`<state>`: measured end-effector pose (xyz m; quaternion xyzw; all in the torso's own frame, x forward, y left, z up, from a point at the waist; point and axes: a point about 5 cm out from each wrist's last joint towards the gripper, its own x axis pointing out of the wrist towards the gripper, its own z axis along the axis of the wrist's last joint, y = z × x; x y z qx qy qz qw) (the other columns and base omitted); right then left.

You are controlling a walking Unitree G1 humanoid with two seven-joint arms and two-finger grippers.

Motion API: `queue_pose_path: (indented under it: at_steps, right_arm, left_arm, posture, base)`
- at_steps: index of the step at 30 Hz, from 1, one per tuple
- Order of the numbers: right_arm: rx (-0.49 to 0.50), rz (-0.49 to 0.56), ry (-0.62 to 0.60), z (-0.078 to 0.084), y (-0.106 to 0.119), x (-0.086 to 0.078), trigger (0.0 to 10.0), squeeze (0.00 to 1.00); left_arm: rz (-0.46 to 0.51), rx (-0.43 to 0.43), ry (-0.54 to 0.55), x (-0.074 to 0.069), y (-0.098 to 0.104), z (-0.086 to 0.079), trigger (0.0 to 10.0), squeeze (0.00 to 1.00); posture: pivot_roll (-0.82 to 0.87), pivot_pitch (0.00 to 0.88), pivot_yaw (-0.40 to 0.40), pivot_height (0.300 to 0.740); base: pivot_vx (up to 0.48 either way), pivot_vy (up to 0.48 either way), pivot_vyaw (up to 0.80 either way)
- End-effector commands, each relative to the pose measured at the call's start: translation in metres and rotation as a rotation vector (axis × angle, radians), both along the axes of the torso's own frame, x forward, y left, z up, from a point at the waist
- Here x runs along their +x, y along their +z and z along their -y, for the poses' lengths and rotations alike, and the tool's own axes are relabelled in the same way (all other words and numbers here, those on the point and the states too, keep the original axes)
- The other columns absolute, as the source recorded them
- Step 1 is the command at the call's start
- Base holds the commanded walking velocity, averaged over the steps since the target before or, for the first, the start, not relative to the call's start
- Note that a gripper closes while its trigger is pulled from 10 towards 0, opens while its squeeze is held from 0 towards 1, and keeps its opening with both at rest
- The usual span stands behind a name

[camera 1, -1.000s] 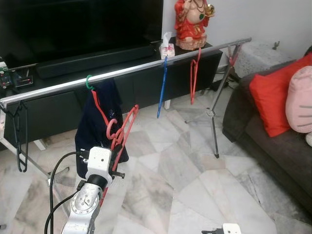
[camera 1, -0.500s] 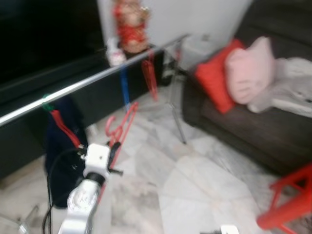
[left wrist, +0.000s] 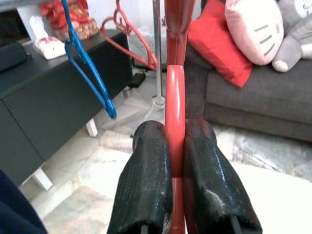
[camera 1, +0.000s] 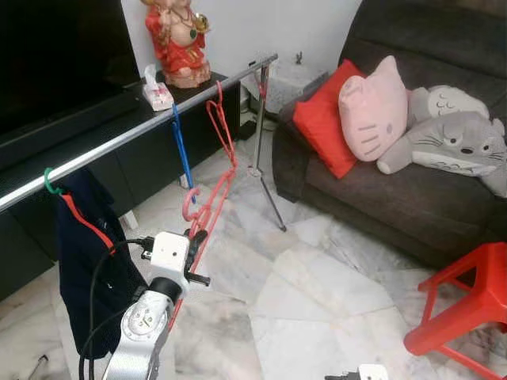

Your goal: Hang hanger

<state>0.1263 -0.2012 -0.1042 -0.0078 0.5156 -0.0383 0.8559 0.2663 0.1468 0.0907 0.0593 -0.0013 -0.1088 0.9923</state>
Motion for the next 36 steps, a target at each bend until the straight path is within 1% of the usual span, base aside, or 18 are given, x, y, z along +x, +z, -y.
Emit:
queue_pose_path:
  at_steps: [1,6,8,9,10,13,14,17,22,24,27,28,32,36]
  right_arm:
    - [-0.003,0.010,0.004,0.001,0.001,0.002,10.0,0.00]
    - [-0.012,0.010,0.026,0.001,0.001,0.002,10.0,0.00]
    - [-0.015,0.008,0.033,0.001,0.001,0.003,10.0,0.00]
    - [-0.013,0.008,0.031,0.001,0.001,0.003,10.0,0.00]
    - [-0.013,0.008,0.032,0.001,0.001,0.003,10.0,0.00]
    - [-0.014,0.008,0.032,0.001,0.001,0.003,10.0,0.00]
    - [-0.016,0.006,0.031,0.001,0.001,0.003,10.0,0.00]
    - [-0.019,0.004,0.036,0.001,0.001,0.003,10.0,0.00]
    - [-0.031,-0.004,0.053,0.002,0.001,0.002,10.0,0.00]
    - [-0.032,-0.005,0.053,0.002,0.001,0.002,10.0,0.00]
    - [-0.045,-0.011,0.074,0.002,0.001,0.002,10.0,0.00]
    - [-0.057,-0.017,0.100,0.002,0.001,0.003,10.0,0.00]
    - [-0.067,-0.019,0.115,0.002,0.001,0.003,10.0,0.00]
    - [-0.069,-0.019,0.111,0.002,0.001,0.003,10.0,0.00]
  left_arm:
    - [0.019,0.010,0.002,0.001,0.006,0.001,10.0,0.00]
    - [0.050,-0.018,0.084,-0.001,0.008,-0.012,10.0,0.00]
    - [0.055,-0.034,0.154,-0.003,0.005,-0.023,10.0,0.00]
    - [0.070,-0.048,0.200,-0.005,0.006,-0.032,10.0,0.00]
    - [0.077,-0.036,0.207,-0.005,0.008,-0.033,10.0,0.00]
    - [0.080,-0.019,0.220,-0.005,0.009,-0.035,10.0,0.00]
    - [0.058,0.013,0.258,-0.003,0.008,-0.037,10.0,0.00]
    - [0.010,0.044,0.312,0.001,0.001,-0.041,10.0,0.00]
    - [-0.035,0.074,0.325,0.005,-0.003,-0.040,10.0,0.00]
    - [-0.036,0.073,0.328,0.005,-0.003,-0.041,10.0,0.00]
    - [-0.026,0.077,0.337,0.008,0.001,-0.042,10.0,0.00]
    - [-0.026,0.083,0.345,0.010,0.002,-0.042,10.0,0.00]
    - [-0.027,0.092,0.363,0.013,0.003,-0.043,10.0,0.00]
    - [-0.033,0.091,0.361,0.014,0.003,-0.042,10.0,0.00]
  posture:
    - [-0.05,0.000,-0.013,0.740]
    - [-0.05,0.000,-0.012,0.740]
    - [-0.05,0.000,-0.013,0.740]
    - [-0.05,0.000,-0.013,0.740]
    - [-0.05,0.000,-0.013,0.740]
    - [-0.05,0.000,-0.014,0.740]
    - [-0.05,0.000,-0.014,0.740]
    - [-0.05,0.000,-0.015,0.740]
    - [-0.05,0.000,-0.015,0.740]
    - [-0.05,0.000,-0.014,0.740]
    - [-0.05,0.000,-0.012,0.740]
    - [-0.05,0.000,-0.012,0.740]
    - [-0.05,0.000,-0.010,0.740]
    - [-0.06,0.000,-0.008,0.740]
  base:
    - [0.000,0.000,0.00]
    - [0.000,0.000,0.00]
    - [0.000,0.000,0.00]
    - [0.000,0.000,0.00]
    - [0.000,0.000,0.00]
    - [0.000,0.000,0.00]
    - [0.000,0.000,0.00]
    - [0.000,0.000,0.00]
    - [0.000,0.000,0.00]
    - [0.000,0.000,0.00]
    - [0.242,0.000,0.00]
    - [0.262,0.000,0.00]
    - [0.267,0.000,0.00]
    - [0.287,0.000,0.43]
